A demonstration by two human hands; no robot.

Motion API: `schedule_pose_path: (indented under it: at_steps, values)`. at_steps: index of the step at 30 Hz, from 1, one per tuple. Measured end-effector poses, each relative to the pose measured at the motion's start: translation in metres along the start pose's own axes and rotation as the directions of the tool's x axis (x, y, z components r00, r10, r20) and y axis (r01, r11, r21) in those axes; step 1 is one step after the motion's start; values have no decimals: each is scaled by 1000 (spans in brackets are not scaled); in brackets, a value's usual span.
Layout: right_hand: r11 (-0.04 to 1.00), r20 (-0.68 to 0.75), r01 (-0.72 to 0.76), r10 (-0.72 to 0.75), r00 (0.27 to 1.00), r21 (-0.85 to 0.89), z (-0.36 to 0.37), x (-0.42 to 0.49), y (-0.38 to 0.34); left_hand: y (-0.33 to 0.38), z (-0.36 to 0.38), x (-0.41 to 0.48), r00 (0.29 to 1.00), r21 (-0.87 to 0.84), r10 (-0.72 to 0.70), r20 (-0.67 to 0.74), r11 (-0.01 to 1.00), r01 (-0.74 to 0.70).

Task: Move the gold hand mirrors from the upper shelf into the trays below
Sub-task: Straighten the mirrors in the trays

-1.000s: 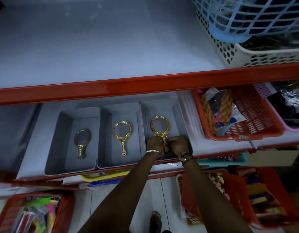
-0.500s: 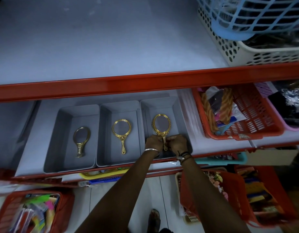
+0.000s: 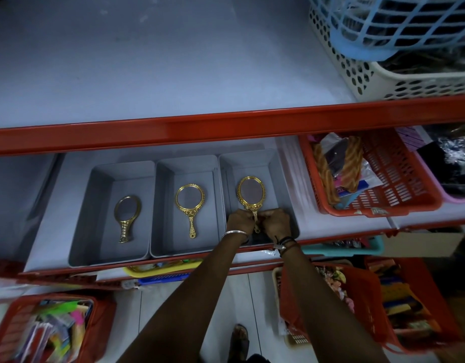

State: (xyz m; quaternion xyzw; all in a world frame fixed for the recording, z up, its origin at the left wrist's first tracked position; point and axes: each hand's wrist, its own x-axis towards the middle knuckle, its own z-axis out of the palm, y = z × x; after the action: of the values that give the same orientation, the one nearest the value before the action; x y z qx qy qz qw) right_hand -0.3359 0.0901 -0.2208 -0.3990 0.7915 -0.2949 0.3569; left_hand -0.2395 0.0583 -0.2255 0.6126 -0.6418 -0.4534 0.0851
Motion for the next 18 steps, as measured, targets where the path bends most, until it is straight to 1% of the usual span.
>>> schedule_pose_path:
  at_steps: [10, 18]
  values:
    - [999, 3, -26, 26, 1000, 40, -1, -2, 1, 1, 0, 0, 1000, 34, -16, 17, 999, 15]
    - [997, 12, -50, 50, 999, 63, -3, -5, -2, 4, -2, -5, 998, 3, -56, 1, 998, 56]
